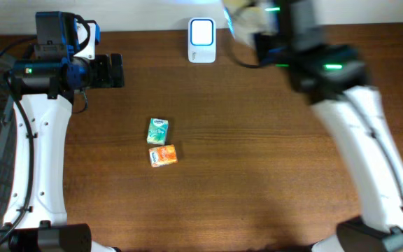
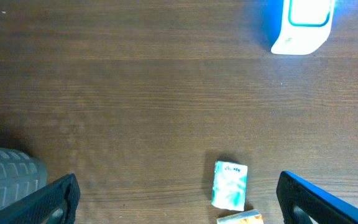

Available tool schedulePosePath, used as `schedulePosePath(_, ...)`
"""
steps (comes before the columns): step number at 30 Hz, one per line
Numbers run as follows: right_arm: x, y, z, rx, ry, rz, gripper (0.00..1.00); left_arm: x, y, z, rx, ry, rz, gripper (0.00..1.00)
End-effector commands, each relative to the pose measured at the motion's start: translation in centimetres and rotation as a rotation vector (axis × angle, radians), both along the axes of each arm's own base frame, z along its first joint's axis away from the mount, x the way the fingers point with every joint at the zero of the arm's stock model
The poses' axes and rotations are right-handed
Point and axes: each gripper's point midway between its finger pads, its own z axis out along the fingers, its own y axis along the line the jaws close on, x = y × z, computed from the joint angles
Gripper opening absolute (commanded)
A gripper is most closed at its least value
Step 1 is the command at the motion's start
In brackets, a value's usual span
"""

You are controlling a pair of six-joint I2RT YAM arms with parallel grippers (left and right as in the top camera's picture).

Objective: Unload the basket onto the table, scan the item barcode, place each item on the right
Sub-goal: 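Carry the snack bag right and release it beside the carton, then reach the right gripper to the orange tissue pack and grasp it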

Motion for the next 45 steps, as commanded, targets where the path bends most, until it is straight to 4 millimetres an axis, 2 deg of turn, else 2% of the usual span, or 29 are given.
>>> schedulePosePath(1, -2.2, -3.7, -2.8, 0.344, 0.233, -0.111, 0.04, -0.1, 0.1, 1.1, 0.004, -0.029, -0.012, 0.99)
schedulePosePath(2, -2.7, -6.9, -5.4, 0.378, 0.329, -0.198, 0.04, -0.1, 0.1, 1.1, 0.004, -0.029, -0.012, 0.99)
schedulePosePath(4, -2.5, -12.0, -10.6, 0.404, 0.437, -0.345, 0.04, -0.1, 0.1, 1.1, 0.004, -0.029, -0.012, 0.99)
schedulePosePath(5, -2.2, -13.5, -12.8, 0.433, 0.469, -0.393, 0.04, -0.1, 0.1, 1.1, 0.004, -0.029, -0.012, 0.99)
schedulePosePath(6, -1.5, -15.9, -16.4, 0.472, 0.482, -0.465, 0.04, -0.1, 0.1, 1.1, 0.004, -0.029, -0.012, 0.99)
schedulePosePath(8, -1.0, -19.0, -20.7, 0.54, 0.462, -0.597, 0.04, -0.1, 0.1, 1.1, 0.004, -0.029, -0.012, 0.99)
schedulePosePath(10, -1.2, -22.3, -24.2, 0.553, 0.407, -0.718, 0.04, -0.1, 0.1, 1.1, 0.004, -0.029, -0.012, 0.99)
schedulePosePath(12, -2.7, -25.5, -26.5, 0.461, 0.386, -0.852, 0.04, -0.1, 0.1, 1.1, 0.004, -0.029, -0.012, 0.99)
schedulePosePath(13, -3.4, -26.1, -27.1, 0.435, 0.395, -0.882, 0.04, -0.1, 0.1, 1.1, 0.004, -0.029, -0.012, 0.99)
schedulePosePath(15, -4.2, -25.8, -27.7, 0.43, 0.431, -0.89, 0.04, -0.1, 0.1, 1.1, 0.004, -0.029, -0.012, 0.99)
schedulePosePath(16, -4.7, -25.5, -27.9, 0.428, 0.453, -0.892, 0.13, -0.1, 0.1, 1.1, 0.004, -0.029, -0.012, 0.99)
schedulePosePath(17, -5.3, -25.2, -28.2, 0.428, 0.484, -0.896, 0.29, -0.1, 0.1, 1.1, 0.004, -0.029, -0.012, 0.99)
schedulePosePath(18, -5.7, -25.1, -28.3, 0.428, 0.502, -0.898, 0.39, -0.1, 0.1, 1.1, 0.004, -0.029, -0.012, 0.99)
schedulePosePath(20, -5.5, -24.4, -27.8, 0.46, 0.506, -0.876, 0.68, -0.1, 0.1, 1.1, 0.004, -0.029, -0.012, 0.99)
schedulePosePath(21, -5.4, -24.2, -26.8, 0.462, 0.5, -0.851, 0.79, -0.1, 0.1, 1.1, 0.004, -0.029, -0.012, 0.99)
schedulePosePath(22, -5.6, -24.6, -24.4, 0.448, 0.477, -0.869, 0.99, -0.1, 0.1, 1.1, 0.004, -0.029, -0.012, 0.99)
schedulePosePath(25, -6.1, -25.8, -17.5, 0.406, 0.373, -0.925, 0.99, -0.1, 0.1, 1.1, 0.004, -0.029, -0.012, 0.99)
schedulePosePath(26, -6.1, -24.9, -15.9, 0.424, 0.368, -0.893, 0.99, -0.1, 0.1, 1.1, 0.004, -0.029, -0.012, 0.99)
schedulePosePath(27, -5.9, -23.6, -15.4, 0.437, 0.382, -0.834, 0.99, -0.1, 0.1, 1.1, 0.004, -0.029, -0.012, 0.99)
schedulePosePath(29, -4.2, -15.1, -14.7, 0.592, 0.464, -0.496, 0.99, -0.1, 0.1, 1.1, 0.004, -0.029, -0.012, 0.99)
schedulePosePath(30, -2.3, -7.0, -13.9, 0.664, 0.475, -0.146, 0.99, -0.1, 0.1, 1.1, 0.004, -0.029, -0.012, 0.99)
schedulePosePath(31, -1.8, -2.8, -14.0, 0.674, 0.49, -0.026, 0.99, -0.1, 0.1, 1.1, 0.004, -0.029, -0.012, 0.99)
schedulePosePath(33, -1.2, 4.5, -15.0, 0.636, 0.502, 0.146, 0.88, -0.1, 0.1, 1.1, 0.004, -0.029, -0.012, 0.99)
schedulePosePath(35, -1.8, 10.4, -17.3, 0.58, 0.548, 0.238, 0.8, -0.1, 0.1, 1.1, 0.004, -0.029, -0.012, 0.99)
schedulePosePath(36, -2.4, 14.2, -19.4, 0.546, 0.584, 0.281, 0.78, -0.2, 0.1, 1.1, 0.004, -0.029, -0.012, 0.99)
schedulePosePath(40, -5.5, 23.0, -25.3, 0.476, 0.668, 0.461, 0.71, -0.2, 0.1, 1.1, 0.004, -0.029, -0.012, 0.99)
schedulePosePath(42, -6.6, 25.3, -28.1, 0.417, 0.694, 0.537, 0.69, -0.2, 0.1, 1.1, 0.004, -0.029, -0.012, 0.99)
schedulePosePath(45, -7.8, 26.8, -31.9, 0.232, 0.658, 0.669, 0.65, -0.1, 0.1, 1.1, 0.004, -0.029, -0.012, 0.99)
